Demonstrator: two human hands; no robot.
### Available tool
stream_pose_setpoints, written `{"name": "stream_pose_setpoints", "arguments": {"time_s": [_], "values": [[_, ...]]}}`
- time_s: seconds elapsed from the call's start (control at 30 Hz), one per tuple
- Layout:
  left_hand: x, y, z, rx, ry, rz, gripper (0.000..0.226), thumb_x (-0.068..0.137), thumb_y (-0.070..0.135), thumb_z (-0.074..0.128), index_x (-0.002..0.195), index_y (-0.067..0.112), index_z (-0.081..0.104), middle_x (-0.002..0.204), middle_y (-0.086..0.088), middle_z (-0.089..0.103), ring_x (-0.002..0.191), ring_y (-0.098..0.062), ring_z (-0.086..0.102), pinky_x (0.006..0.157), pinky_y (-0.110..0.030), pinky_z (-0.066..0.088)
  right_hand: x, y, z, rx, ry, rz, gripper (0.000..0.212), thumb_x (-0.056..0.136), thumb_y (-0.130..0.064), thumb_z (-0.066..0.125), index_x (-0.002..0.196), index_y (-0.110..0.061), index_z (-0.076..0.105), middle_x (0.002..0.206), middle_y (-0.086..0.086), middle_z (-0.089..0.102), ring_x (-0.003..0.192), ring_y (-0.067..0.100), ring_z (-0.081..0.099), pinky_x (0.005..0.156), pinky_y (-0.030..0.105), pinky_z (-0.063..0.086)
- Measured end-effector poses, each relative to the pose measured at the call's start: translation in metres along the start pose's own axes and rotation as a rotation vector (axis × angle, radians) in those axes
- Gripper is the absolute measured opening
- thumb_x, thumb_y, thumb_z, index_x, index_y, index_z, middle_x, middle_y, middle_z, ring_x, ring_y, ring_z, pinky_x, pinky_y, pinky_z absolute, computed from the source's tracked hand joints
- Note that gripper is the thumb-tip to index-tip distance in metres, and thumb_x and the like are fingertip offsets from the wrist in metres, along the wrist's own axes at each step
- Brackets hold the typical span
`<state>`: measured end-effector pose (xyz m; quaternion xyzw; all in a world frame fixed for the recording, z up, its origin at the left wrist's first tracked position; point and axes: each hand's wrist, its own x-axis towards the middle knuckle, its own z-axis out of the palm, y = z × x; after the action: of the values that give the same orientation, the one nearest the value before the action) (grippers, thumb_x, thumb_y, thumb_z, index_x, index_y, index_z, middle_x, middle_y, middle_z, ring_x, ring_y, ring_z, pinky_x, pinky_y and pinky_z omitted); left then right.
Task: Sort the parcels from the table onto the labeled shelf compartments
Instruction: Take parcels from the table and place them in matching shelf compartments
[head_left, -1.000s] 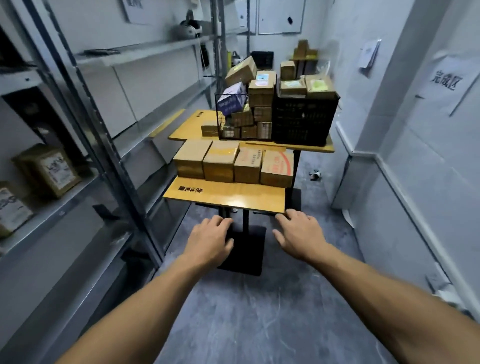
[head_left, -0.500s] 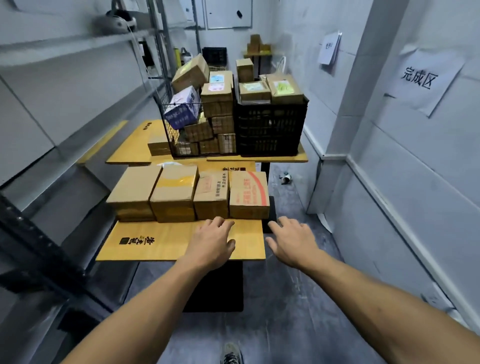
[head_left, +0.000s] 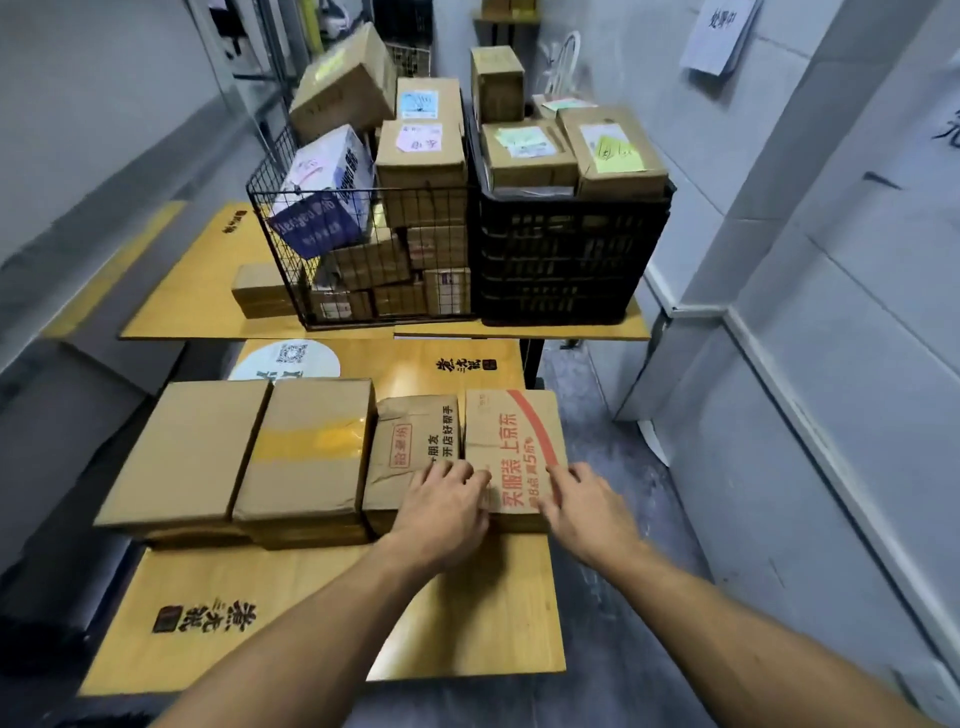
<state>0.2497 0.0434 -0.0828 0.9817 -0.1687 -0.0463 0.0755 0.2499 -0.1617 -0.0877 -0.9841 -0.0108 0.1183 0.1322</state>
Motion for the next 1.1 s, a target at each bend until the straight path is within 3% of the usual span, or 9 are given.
{"name": "stream_pose_setpoints", "arguments": {"time_s": [0.1, 0.2, 0.37, 0.6, 0.73, 0.87, 0.97, 1.03, 1.1], "values": [[0.016, -0.006, 0.011, 0.037, -0.036, 0.018, 0.046, 0.098, 0.048, 0.032, 0.138, 0.026, 0.038, 0.135, 0.0, 0.049, 0.131, -0.025, 0.036, 0.118, -0.052, 0.014, 0.025, 0.005, 0.012, 0.21, -0.008, 0.101, 0.052, 0.1, -0.047, 0.049, 0.148, -0.032, 0.035, 0.132, 0.006, 0.047, 0.12, 0.028, 0.051, 0.1, 0.043, 0.048], [0.015, -0.007, 0.023, 0.061, -0.076, 0.028, 0.048, 0.095, 0.05, 0.037, 0.138, 0.029, 0.038, 0.138, 0.002, 0.047, 0.137, -0.027, 0.027, 0.118, -0.056, 0.0, 0.034, 0.01, 0.027, 0.408, -0.034, 0.18, 0.056, 0.1, -0.042, 0.054, 0.152, -0.034, 0.034, 0.126, 0.007, 0.048, 0.12, 0.029, 0.053, 0.098, 0.035, 0.044], [0.017, -0.008, 0.027, 0.053, -0.107, 0.019, 0.052, 0.093, 0.054, 0.039, 0.141, 0.035, 0.035, 0.142, 0.006, 0.043, 0.141, -0.026, 0.02, 0.113, -0.053, -0.014, 0.042, 0.019, 0.04, 0.688, -0.03, 0.196, 0.058, 0.098, -0.031, 0.062, 0.15, -0.033, 0.036, 0.139, 0.009, 0.055, 0.127, 0.028, 0.053, 0.107, 0.049, 0.044], [0.019, 0.002, 0.018, -0.003, -0.05, -0.078, 0.043, 0.095, 0.051, 0.037, 0.135, 0.036, 0.042, 0.139, 0.008, 0.047, 0.135, -0.021, 0.03, 0.118, -0.048, -0.001, 0.044, 0.032, 0.041, 0.904, -0.077, 0.172, 0.055, 0.099, -0.017, 0.06, 0.149, -0.03, 0.039, 0.142, 0.001, 0.054, 0.127, 0.018, 0.053, 0.108, 0.045, 0.047], [0.015, 0.016, 0.011, -0.115, 0.079, -0.203, 0.049, 0.095, 0.05, 0.041, 0.141, 0.035, 0.04, 0.143, 0.008, 0.043, 0.135, -0.016, 0.029, 0.121, -0.045, 0.01, 0.046, 0.046, 0.03, 1.013, -0.103, 0.196, 0.053, 0.1, -0.018, 0.058, 0.147, -0.033, 0.039, 0.139, -0.004, 0.057, 0.126, 0.02, 0.056, 0.103, 0.053, 0.05], [0.018, 0.033, 0.003, -0.367, 0.231, -0.381, 0.049, 0.095, 0.047, 0.046, 0.142, 0.033, 0.042, 0.143, 0.009, 0.041, 0.132, -0.01, 0.028, 0.114, -0.036, 0.027, 0.042, 0.058, 0.021, 1.134, -0.107, 0.207, 0.05, 0.1, -0.02, 0.058, 0.142, -0.043, 0.042, 0.12, -0.022, 0.06, 0.124, 0.018, 0.058, 0.097, 0.052, 0.054], [0.022, 0.051, -0.001, -0.547, 0.339, -0.436, 0.049, 0.095, 0.043, 0.051, 0.141, 0.03, 0.045, 0.14, 0.008, 0.043, 0.129, -0.009, 0.034, 0.108, -0.027, 0.028, 0.033, 0.065, 0.007, 1.24, -0.108, 0.183, 0.049, 0.101, -0.023, 0.058, 0.124, -0.064, 0.045, 0.108, -0.037, 0.065, 0.114, 0.006, 0.062, 0.071, 0.03, 0.059], [0.025, 0.061, -0.005, -0.68, 0.357, -0.46, 0.052, 0.094, 0.046, 0.053, 0.143, 0.031, 0.044, 0.14, 0.007, 0.044, 0.13, -0.01, 0.038, 0.108, -0.031, 0.032, 0.027, 0.068, -0.002, 1.282, -0.113, 0.156, 0.051, 0.101, -0.024, 0.058, 0.116, -0.072, 0.046, 0.108, -0.041, 0.063, 0.111, 0.003, 0.063, 0.072, 0.032, 0.06], [0.025, 0.071, -0.005, -0.843, 0.347, -0.474, 0.061, 0.089, 0.055, 0.052, 0.144, 0.034, 0.041, 0.142, 0.006, 0.044, 0.13, -0.01, 0.041, 0.107, -0.036, 0.038, 0.022, 0.073, -0.007, 1.321, -0.108, 0.128, 0.051, 0.101, -0.024, 0.058, 0.118, -0.07, 0.048, 0.113, -0.035, 0.065, 0.113, 0.006, 0.064, 0.078, 0.041, 0.061]]}}
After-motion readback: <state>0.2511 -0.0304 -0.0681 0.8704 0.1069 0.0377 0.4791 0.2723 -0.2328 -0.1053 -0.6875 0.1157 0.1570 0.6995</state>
